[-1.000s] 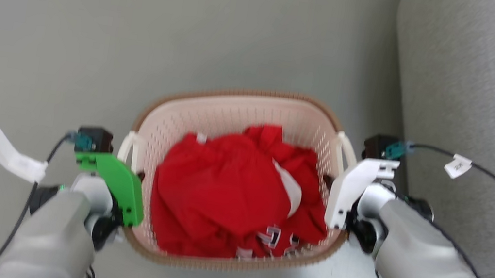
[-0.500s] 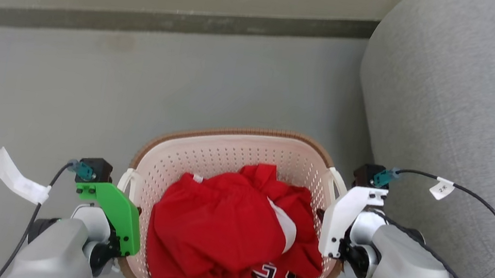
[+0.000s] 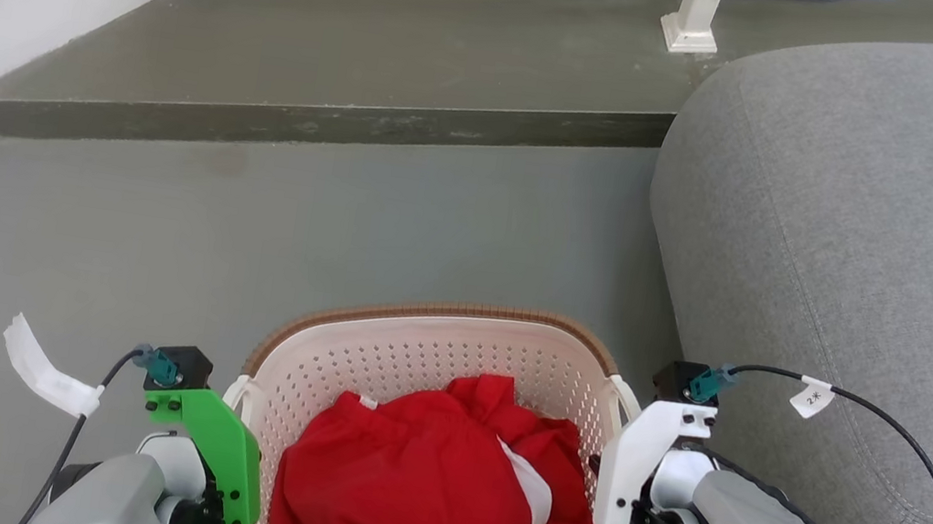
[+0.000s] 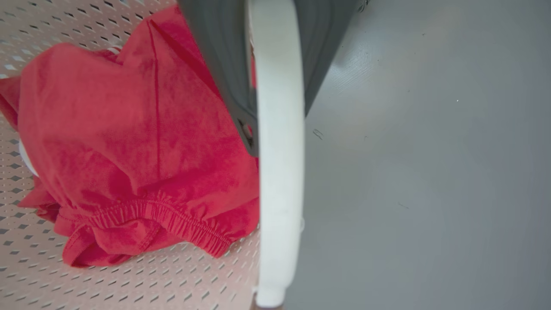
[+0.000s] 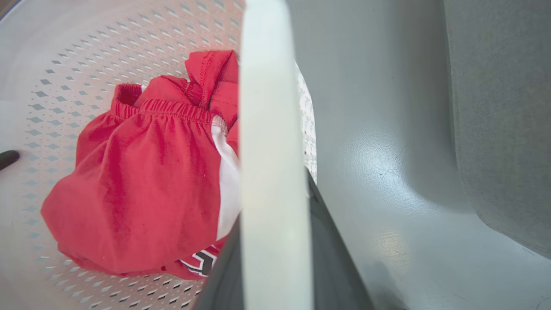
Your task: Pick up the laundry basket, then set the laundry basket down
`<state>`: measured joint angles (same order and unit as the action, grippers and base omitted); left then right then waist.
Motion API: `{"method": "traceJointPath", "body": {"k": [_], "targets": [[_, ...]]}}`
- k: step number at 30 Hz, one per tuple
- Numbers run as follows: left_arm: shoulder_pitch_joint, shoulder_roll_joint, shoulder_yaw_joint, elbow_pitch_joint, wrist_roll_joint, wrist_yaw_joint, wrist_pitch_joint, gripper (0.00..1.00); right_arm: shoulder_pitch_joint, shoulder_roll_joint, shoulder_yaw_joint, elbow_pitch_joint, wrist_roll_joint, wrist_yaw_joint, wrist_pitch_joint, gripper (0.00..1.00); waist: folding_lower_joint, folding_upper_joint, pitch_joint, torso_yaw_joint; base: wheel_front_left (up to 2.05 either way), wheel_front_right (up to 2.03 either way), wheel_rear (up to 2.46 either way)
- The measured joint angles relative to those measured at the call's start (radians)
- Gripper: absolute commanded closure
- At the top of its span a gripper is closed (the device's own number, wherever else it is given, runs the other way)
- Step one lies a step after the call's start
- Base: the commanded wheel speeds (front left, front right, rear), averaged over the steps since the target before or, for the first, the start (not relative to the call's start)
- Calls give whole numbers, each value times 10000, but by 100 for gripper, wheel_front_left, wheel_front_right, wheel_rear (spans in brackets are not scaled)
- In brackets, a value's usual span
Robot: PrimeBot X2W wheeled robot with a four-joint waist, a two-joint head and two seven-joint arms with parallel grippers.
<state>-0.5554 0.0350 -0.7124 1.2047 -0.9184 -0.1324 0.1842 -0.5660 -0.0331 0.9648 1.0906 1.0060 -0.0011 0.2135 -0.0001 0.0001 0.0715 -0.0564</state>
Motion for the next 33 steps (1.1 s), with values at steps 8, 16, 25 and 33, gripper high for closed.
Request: {"method": "traceJointPath", "body": {"k": [8, 16, 25, 33], "targets": [[26, -23, 0, 82, -27, 0, 100, 100, 21, -29, 165, -92, 155, -96, 119, 100, 0, 0, -124, -23, 0, 0, 0], [28, -27, 2, 96, -102, 0, 176, 100, 25, -44, 286, -161, 245, -186, 205, 100, 0, 0, -134, -27, 0, 0, 0], [28, -31, 2, 100, -111, 0, 176, 100, 24, -65, 385, -192, 322, -198, 205, 100, 0, 0, -69, -13, 0, 0, 0], [27, -31, 2, 105, -115, 0, 176, 100, 21, -69, 443, -221, 389, -276, 205, 100, 0, 0, -35, -3, 0, 0, 0]]}}
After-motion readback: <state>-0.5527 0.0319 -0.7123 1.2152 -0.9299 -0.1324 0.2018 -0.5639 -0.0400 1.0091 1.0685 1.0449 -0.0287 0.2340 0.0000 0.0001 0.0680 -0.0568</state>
